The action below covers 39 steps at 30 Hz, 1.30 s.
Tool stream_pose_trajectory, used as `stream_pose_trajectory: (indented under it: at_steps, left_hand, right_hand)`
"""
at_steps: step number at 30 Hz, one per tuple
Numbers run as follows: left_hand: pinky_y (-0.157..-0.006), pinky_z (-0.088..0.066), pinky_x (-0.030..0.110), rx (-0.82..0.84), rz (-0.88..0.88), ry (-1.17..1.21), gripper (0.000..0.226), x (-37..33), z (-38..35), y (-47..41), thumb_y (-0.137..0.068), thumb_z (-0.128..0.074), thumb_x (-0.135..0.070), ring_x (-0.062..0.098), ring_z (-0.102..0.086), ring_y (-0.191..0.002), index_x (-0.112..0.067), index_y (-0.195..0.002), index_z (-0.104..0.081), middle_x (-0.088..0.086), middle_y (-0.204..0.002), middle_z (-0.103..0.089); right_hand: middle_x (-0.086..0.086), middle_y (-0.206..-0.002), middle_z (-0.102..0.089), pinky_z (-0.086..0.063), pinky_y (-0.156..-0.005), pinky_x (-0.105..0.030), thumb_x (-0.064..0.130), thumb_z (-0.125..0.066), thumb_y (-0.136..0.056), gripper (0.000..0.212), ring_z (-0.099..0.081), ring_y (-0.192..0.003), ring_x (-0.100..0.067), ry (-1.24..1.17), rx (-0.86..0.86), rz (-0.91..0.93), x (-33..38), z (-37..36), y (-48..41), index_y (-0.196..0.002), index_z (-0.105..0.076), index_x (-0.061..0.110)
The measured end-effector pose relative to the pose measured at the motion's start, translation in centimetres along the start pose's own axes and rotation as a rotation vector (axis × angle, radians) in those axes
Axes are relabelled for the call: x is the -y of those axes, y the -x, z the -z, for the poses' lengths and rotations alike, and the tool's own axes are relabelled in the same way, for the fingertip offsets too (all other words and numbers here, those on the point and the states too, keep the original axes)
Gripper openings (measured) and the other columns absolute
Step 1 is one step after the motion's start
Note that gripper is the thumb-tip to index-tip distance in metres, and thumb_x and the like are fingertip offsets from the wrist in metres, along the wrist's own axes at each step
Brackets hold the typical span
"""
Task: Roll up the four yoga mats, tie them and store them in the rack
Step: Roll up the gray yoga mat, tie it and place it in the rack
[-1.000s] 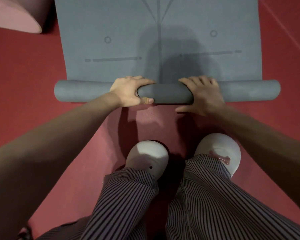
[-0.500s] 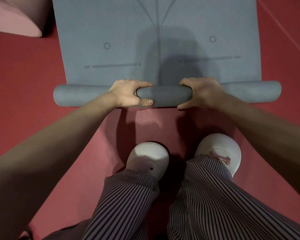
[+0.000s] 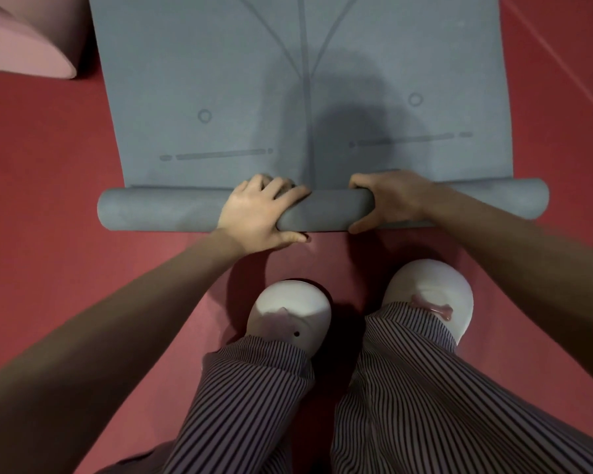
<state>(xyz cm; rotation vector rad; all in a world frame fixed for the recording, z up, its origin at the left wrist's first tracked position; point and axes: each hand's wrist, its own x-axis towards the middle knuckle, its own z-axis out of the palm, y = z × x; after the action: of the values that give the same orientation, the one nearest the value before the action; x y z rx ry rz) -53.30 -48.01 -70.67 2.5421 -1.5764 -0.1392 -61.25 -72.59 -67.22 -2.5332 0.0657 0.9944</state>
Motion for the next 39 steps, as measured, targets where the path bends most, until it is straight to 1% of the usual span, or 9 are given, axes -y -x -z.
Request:
stream_pose_trajectory:
  at_steps: [4,8,12,21,24,30,32,36,39]
  left_hand:
    - [-0.065,-0.052,0.037,0.055,0.019,0.070,0.076,0.2,0.4,-0.7,-0.070,-0.044,-0.079,0.029,-0.060,-0.093,-0.027,-0.125,-0.057,-0.001,-0.112,-0.062]
    - [-0.084,-0.046,0.036,0.359,0.152,0.170,0.087,1.0,2.3,-2.8,-0.059,-0.034,-0.086,0.025,-0.055,-0.112,-0.038,-0.131,-0.046,-0.008,-0.124,-0.057]
    - [-0.086,-0.043,0.033,0.454,0.157,0.288,0.076,1.8,3.0,-4.3,-0.062,-0.046,-0.079,0.018,-0.055,-0.112,-0.041,-0.128,-0.044,-0.013,-0.123,-0.058]
    - [-0.077,-0.044,0.034,0.321,0.164,0.132,0.097,1.1,2.4,-3.2,-0.049,-0.027,-0.093,0.021,-0.057,-0.112,-0.042,-0.130,-0.043,-0.010,-0.121,-0.060]
    - [-0.081,-0.045,0.034,0.287,0.228,0.093,0.093,0.2,2.5,-2.6,-0.053,-0.037,-0.092,0.022,-0.056,-0.114,-0.039,-0.129,-0.046,-0.006,-0.119,-0.062]
    - [-0.069,-0.051,0.029,-0.060,0.205,0.001,0.080,-1.1,0.4,0.2,-0.061,-0.047,-0.085,0.023,-0.065,-0.084,-0.025,-0.112,-0.065,-0.001,-0.091,-0.071]
    - [-0.068,-0.051,0.029,-0.133,0.178,-0.001,0.078,-1.5,-0.2,1.0,-0.065,-0.048,-0.082,0.023,-0.065,-0.080,-0.021,-0.110,-0.067,0.000,-0.090,-0.070]
    - [-0.068,-0.051,0.030,-0.199,0.204,-0.009,0.077,-2.4,-0.4,2.1,-0.068,-0.048,-0.080,0.024,-0.064,-0.077,-0.017,-0.107,-0.068,0.002,-0.086,-0.069]
    - [-0.071,-0.052,0.031,-0.148,0.272,0.024,0.078,-3.0,-0.2,2.6,-0.068,-0.045,-0.081,0.024,-0.065,-0.080,-0.018,-0.107,-0.068,0.002,-0.088,-0.070]
  right_hand:
    - [-0.003,-0.133,-0.042,-0.026,-0.092,-0.032,0.062,-0.066,-0.072,0.073,-0.051,-0.102,-0.031,0.150,-0.306,0.078,-0.5,-2.0,1.0,-0.130,-0.047,0.023]
    - [-0.014,-0.113,-0.058,-0.027,-0.087,-0.040,0.068,-0.050,-0.069,0.080,-0.047,-0.101,-0.029,0.273,-0.591,0.123,-0.2,-4.3,1.5,-0.118,-0.056,0.004]
    - [-0.011,-0.121,-0.054,-0.030,-0.091,-0.041,0.066,-0.070,-0.064,0.087,-0.050,-0.108,-0.032,0.244,-0.446,-0.057,0.8,-3.6,0.8,-0.129,-0.050,0.012]
    - [-0.009,-0.121,-0.056,-0.029,-0.100,-0.037,0.057,-0.071,-0.069,0.081,-0.053,-0.112,-0.031,0.197,-0.433,-0.055,0.9,-2.9,0.3,-0.135,-0.045,0.018]
    - [-0.011,-0.121,-0.057,-0.030,-0.099,-0.039,0.053,-0.071,-0.072,0.081,-0.054,-0.111,-0.032,0.247,-0.404,-0.021,1.0,-3.1,0.4,-0.137,-0.043,0.015]
    - [-0.010,-0.077,-0.066,-0.051,-0.070,-0.032,0.047,-0.088,-0.042,0.080,-0.066,-0.065,-0.028,0.374,-0.445,0.099,0.6,-3.7,0.8,-0.106,-0.065,0.005]
    - [-0.012,-0.084,-0.067,-0.049,-0.075,-0.033,0.046,-0.087,-0.050,0.078,-0.066,-0.071,-0.030,0.376,-0.414,0.130,0.6,-3.8,1.0,-0.112,-0.063,0.004]
    - [-0.006,-0.122,-0.058,-0.028,-0.097,-0.032,0.054,-0.061,-0.080,0.071,-0.056,-0.110,-0.028,0.386,-0.320,0.153,1.2,-2.9,1.3,-0.137,-0.040,0.017]
    - [-0.002,-0.119,-0.059,-0.030,-0.093,-0.030,0.055,-0.061,-0.078,0.066,-0.058,-0.106,-0.027,0.371,-0.297,0.178,1.3,-2.3,1.0,-0.132,-0.044,0.021]
